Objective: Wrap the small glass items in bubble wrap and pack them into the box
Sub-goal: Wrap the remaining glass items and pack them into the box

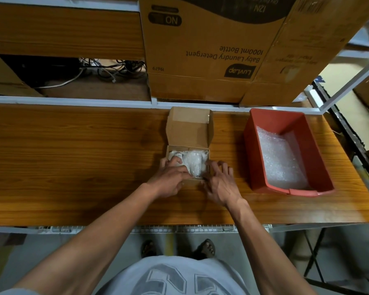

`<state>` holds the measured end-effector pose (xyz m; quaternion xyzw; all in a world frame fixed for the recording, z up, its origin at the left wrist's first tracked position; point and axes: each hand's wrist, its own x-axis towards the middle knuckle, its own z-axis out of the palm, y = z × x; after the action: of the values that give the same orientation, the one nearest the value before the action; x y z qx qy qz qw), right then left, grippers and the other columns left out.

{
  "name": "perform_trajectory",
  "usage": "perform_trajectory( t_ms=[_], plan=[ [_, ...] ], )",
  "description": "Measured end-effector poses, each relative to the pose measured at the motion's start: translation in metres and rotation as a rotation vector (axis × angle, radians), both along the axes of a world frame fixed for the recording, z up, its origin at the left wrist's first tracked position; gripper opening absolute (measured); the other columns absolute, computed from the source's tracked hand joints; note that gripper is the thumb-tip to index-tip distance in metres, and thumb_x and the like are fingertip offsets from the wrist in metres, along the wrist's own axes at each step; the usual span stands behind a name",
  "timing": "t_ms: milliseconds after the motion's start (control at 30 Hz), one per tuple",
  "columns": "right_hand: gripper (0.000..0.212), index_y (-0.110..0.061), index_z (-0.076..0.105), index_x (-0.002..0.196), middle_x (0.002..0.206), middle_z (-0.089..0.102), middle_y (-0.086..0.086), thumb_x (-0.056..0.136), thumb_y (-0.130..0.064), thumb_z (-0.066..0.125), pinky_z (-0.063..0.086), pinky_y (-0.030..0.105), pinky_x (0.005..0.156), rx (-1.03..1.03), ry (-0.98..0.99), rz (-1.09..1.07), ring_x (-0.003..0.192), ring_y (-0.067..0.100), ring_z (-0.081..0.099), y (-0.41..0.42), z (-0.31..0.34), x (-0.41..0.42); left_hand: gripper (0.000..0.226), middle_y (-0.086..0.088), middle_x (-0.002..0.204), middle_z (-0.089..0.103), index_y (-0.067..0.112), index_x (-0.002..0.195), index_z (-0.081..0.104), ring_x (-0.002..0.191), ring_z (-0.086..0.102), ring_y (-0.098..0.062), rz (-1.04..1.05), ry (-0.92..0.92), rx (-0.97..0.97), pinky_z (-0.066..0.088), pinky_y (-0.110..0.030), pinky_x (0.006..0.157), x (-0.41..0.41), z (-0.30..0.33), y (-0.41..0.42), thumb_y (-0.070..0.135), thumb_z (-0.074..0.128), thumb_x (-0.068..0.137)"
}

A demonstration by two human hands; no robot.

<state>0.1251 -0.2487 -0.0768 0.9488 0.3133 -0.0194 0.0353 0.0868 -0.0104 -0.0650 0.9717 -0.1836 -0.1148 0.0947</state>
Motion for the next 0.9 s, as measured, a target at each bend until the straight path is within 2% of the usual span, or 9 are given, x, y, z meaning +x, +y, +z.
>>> perform_trajectory(
  t_ms=[167, 267, 333, 400, 467, 567, 667, 767, 900],
  plan=[
    [0.044, -0.026, 0.065, 0.125, 0.149, 0.037, 0.009, 0.094, -0.053, 0.049, 0.041, 0.046, 0.091, -0.011, -0.016, -0.084, 0.12, 0.034, 0.039, 0.003, -0.008, -0.012, 0.049, 0.018, 0.144, 0.059, 0.041, 0.142, 0.058, 0.149, 0.022, -0.025, -0.012, 0.022, 0.013, 0.016, -0.054, 0.111, 0.002, -0.005, -0.006, 0.027, 0.061, 0.096],
    [0.048, -0.026, 0.07, 0.115, 0.152, 0.034, 0.008, 0.093, -0.056, 0.04, 0.039, 0.046, 0.091, 0.006, -0.001, -0.117, 0.122, 0.033, 0.038, 0.01, -0.003, -0.013, 0.045, 0.014, 0.142, 0.063, 0.041, 0.138, 0.061, 0.149, 0.022, -0.024, -0.024, 0.024, 0.015, 0.009, -0.053, 0.111, 0.006, -0.003, -0.005, 0.033, 0.06, 0.094],
    [0.049, -0.024, 0.074, 0.107, 0.151, 0.037, 0.005, 0.094, -0.056, 0.039, 0.037, 0.046, 0.092, 0.072, 0.006, -0.135, 0.121, 0.031, 0.038, 0.013, 0.002, -0.01, 0.036, 0.01, 0.136, 0.065, 0.04, 0.131, 0.067, 0.144, 0.029, -0.021, 0.013, 0.039, -0.051, 0.013, -0.045, 0.105, 0.011, 0.002, -0.005, 0.04, 0.059, 0.096],
    [0.051, -0.022, 0.072, 0.116, 0.149, 0.042, 0.004, 0.094, -0.054, 0.038, 0.037, 0.045, 0.091, 0.107, -0.02, -0.147, 0.12, 0.03, 0.039, 0.017, 0.009, -0.007, 0.03, 0.013, 0.129, 0.065, 0.04, 0.125, 0.071, 0.137, 0.038, -0.017, 0.123, 0.015, -0.162, 0.016, -0.038, 0.094, 0.016, 0.005, -0.006, 0.044, 0.058, 0.098],
    [0.06, -0.019, 0.059, 0.139, 0.155, 0.041, 0.003, 0.095, -0.052, 0.035, 0.038, 0.044, 0.092, 0.071, -0.046, -0.172, 0.124, 0.031, 0.04, 0.021, 0.011, 0.0, 0.032, 0.015, 0.136, 0.063, 0.038, 0.13, 0.068, 0.136, 0.04, -0.016, 0.248, -0.049, -0.2, 0.02, -0.04, 0.094, 0.024, 0.006, -0.007, 0.044, 0.055, 0.101],
    [0.073, -0.019, 0.034, 0.162, 0.174, 0.013, 0.007, 0.097, -0.05, 0.03, 0.039, 0.049, 0.1, 0.006, 0.02, -0.252, 0.138, 0.041, 0.033, 0.028, 0.008, 0.009, 0.048, 0.011, 0.156, 0.05, 0.033, 0.152, 0.05, 0.143, 0.03, -0.019, 0.298, -0.057, -0.094, 0.024, -0.046, 0.104, 0.034, 0.002, -0.007, 0.043, 0.047, 0.106],
    [0.066, -0.028, 0.027, 0.164, 0.176, -0.014, 0.005, 0.102, -0.05, 0.028, 0.034, 0.054, 0.109, -0.082, 0.1, -0.295, 0.149, 0.045, 0.02, 0.032, -0.001, 0.016, 0.057, 0.009, 0.162, 0.043, 0.029, 0.16, 0.037, 0.144, 0.025, -0.022, 0.272, -0.027, -0.019, 0.021, -0.049, 0.108, 0.041, -0.002, -0.011, 0.044, 0.044, 0.106],
    [0.063, -0.032, 0.023, 0.165, 0.173, -0.025, 0.006, 0.105, -0.05, 0.027, 0.027, 0.058, 0.117, -0.111, 0.178, -0.329, 0.155, 0.048, 0.008, 0.036, -0.003, 0.019, 0.058, 0.005, 0.156, 0.049, 0.029, 0.159, 0.033, 0.143, 0.026, -0.024, 0.292, -0.022, -0.021, 0.021, -0.05, 0.107, 0.041, -0.006, -0.012, 0.042, 0.046, 0.105],
    [0.064, -0.033, 0.026, 0.164, 0.173, -0.023, 0.008, 0.104, -0.052, 0.036, 0.024, 0.059, 0.119, -0.136, 0.214, -0.34, 0.157, 0.048, 0.004, 0.042, 0.002, 0.024, 0.056, 0.0, 0.15, 0.054, 0.03, 0.155, 0.029, 0.144, 0.026, -0.028, 0.309, 0.013, -0.026, 0.024, -0.052, 0.104, 0.04, -0.008, -0.009, 0.04, 0.048, 0.103]
  ],
)
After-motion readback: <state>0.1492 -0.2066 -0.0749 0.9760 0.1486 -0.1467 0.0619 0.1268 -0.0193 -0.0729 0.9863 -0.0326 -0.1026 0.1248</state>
